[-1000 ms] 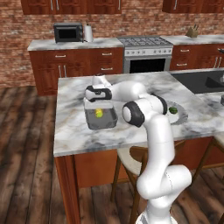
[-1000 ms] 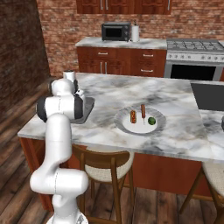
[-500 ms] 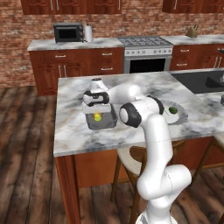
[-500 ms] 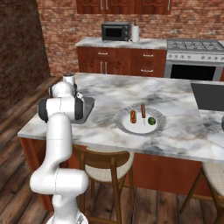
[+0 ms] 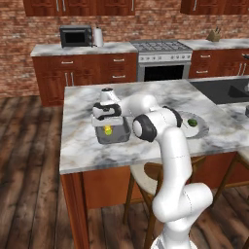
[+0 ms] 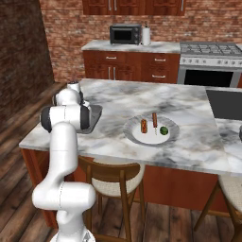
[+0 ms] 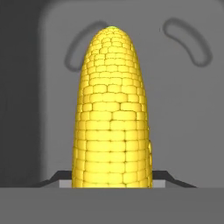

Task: Place one cooked food and one vegetable from the large plate to each tupperware container.

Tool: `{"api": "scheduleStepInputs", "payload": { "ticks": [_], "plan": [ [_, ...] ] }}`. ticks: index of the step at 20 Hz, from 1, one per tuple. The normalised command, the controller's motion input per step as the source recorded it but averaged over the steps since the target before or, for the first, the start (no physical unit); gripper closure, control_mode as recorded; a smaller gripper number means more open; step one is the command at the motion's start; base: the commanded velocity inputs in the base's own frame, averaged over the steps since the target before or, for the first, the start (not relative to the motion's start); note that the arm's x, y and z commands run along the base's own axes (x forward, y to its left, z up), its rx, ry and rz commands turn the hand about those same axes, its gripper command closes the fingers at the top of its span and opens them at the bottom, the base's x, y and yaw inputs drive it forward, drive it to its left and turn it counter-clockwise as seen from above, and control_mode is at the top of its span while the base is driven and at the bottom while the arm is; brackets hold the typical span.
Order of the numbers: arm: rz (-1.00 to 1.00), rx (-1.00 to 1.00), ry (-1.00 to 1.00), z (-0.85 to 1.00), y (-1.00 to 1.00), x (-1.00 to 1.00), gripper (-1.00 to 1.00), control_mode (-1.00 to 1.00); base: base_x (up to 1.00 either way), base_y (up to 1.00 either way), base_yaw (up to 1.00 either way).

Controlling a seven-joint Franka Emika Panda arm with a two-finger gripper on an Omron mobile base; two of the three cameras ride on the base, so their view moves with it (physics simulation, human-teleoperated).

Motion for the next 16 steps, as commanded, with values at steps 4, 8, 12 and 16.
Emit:
{"api": "scheduleStepInputs", "payload": {
  "ticks": [4,8,12,16],
  "plan": [
    [0.00,0.00,0.00,0.02,0.00,0.00,-1.00,-1.00,0.00,0.00,0.00],
    [0.00,0.00,-0.03,0.18,0.00,-0.08,-1.00,-1.00,0.00,0.00,0.00],
    [0.00,0.00,-0.04,0.34,-0.06,-0.02,-1.00,-1.00,0.00,0.00,0.00],
    [0.00,0.00,0.00,0.81,-0.24,-0.60,-1.00,-1.00,0.00,0.00,0.00]
  ]
}}
